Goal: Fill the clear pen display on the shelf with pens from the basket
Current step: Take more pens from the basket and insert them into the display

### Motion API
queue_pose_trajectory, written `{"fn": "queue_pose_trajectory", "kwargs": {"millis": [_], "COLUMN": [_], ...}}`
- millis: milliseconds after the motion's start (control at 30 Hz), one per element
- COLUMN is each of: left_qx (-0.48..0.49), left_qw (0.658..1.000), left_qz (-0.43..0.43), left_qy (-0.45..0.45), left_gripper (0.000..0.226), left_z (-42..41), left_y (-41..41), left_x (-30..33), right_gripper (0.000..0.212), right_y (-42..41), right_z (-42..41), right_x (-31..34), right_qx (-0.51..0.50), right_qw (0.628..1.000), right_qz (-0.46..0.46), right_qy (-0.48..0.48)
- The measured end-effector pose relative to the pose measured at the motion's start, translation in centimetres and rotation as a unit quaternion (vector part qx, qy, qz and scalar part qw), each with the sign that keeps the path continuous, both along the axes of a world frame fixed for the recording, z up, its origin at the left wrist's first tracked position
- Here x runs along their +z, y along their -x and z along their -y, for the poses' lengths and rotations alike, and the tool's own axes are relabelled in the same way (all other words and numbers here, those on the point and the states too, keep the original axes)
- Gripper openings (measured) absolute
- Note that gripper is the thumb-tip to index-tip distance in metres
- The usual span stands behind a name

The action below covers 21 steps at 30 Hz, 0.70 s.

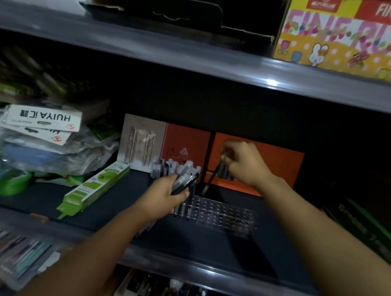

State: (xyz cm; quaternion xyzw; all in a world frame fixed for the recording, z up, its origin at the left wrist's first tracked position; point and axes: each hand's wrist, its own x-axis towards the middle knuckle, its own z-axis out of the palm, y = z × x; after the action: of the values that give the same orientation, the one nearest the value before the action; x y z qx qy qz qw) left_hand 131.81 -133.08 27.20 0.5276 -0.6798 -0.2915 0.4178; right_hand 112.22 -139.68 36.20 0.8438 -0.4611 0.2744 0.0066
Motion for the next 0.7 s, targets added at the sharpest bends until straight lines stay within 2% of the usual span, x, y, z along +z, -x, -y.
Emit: {"fn": "queue_pose_trajectory", "kwargs": {"millis": [267, 700], "left_qx": [-0.003, -0.003], "left_qw": [1.0, 1.0], "left_qz": [0.002, -0.02], "left_qy": [-0.002, -0.014], "left_gripper": [0.004, 0.008], "left_z": [0.5, 0.5], "left_y": [-0.1, -0.3], "left_x": [-0.6, -0.9], "right_gripper": [0.017, 0.02], "right_y": [-1.6, -2.7], "right_z": [1.6, 3.0], "right_x": [-1.7, -4.3], "right_qx": [0.029, 0.021], "right_qw": [0.998, 0.994], "right_qz": [-0.044, -0.08], "right_qy": [-0.02, -0.07]}}
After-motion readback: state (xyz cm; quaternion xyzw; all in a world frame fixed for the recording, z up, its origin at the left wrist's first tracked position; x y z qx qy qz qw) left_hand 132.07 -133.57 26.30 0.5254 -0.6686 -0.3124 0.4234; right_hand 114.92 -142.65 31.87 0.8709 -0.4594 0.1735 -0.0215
